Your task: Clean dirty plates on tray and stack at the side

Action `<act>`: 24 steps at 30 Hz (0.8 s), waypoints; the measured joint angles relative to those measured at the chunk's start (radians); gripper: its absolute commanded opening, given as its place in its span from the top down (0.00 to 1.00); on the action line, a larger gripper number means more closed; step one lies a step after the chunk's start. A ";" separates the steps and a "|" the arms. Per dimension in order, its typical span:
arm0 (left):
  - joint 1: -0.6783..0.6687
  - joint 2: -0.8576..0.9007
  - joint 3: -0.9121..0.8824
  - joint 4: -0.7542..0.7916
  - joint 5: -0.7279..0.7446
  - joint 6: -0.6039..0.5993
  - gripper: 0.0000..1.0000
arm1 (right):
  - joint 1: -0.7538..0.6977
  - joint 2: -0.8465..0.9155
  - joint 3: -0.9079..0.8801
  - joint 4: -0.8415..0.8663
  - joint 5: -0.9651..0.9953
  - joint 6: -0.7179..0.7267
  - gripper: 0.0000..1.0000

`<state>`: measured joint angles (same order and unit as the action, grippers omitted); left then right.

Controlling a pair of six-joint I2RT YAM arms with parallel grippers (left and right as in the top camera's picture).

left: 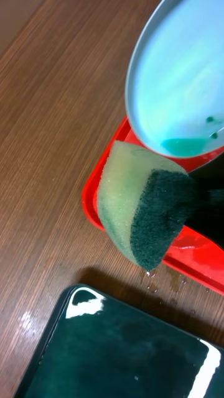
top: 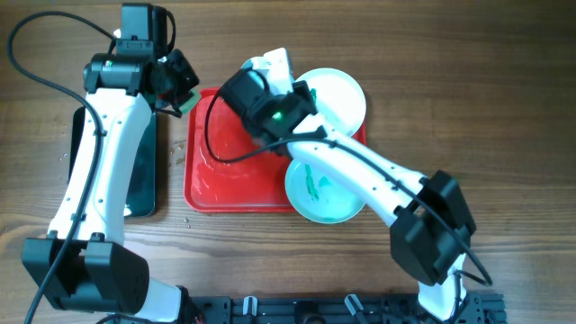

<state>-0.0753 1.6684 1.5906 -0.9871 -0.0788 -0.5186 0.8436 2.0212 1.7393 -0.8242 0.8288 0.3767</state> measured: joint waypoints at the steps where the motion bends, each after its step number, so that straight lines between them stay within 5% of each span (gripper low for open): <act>1: 0.000 0.000 0.000 0.000 -0.007 0.000 0.96 | 0.014 0.000 0.000 0.000 0.039 -0.008 0.96; 8: 0.000 0.000 0.000 0.000 -0.029 0.000 0.96 | 0.087 0.000 0.000 0.002 0.181 -0.032 0.96; 16: 0.000 0.000 0.000 -0.017 -0.029 -0.004 0.96 | -0.110 0.001 -0.006 0.029 -0.431 0.052 0.96; 23: 0.000 0.000 0.000 -0.017 -0.029 -0.004 0.96 | -0.169 0.127 -0.055 0.071 -0.737 0.163 0.96; 24: 0.000 0.000 0.000 -0.017 -0.029 -0.004 0.96 | -0.165 0.149 -0.061 0.071 -0.756 0.188 0.89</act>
<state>-0.0753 1.6684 1.5902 -1.0042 -0.1074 -0.5228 0.6785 2.1704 1.6787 -0.7528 0.0723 0.5652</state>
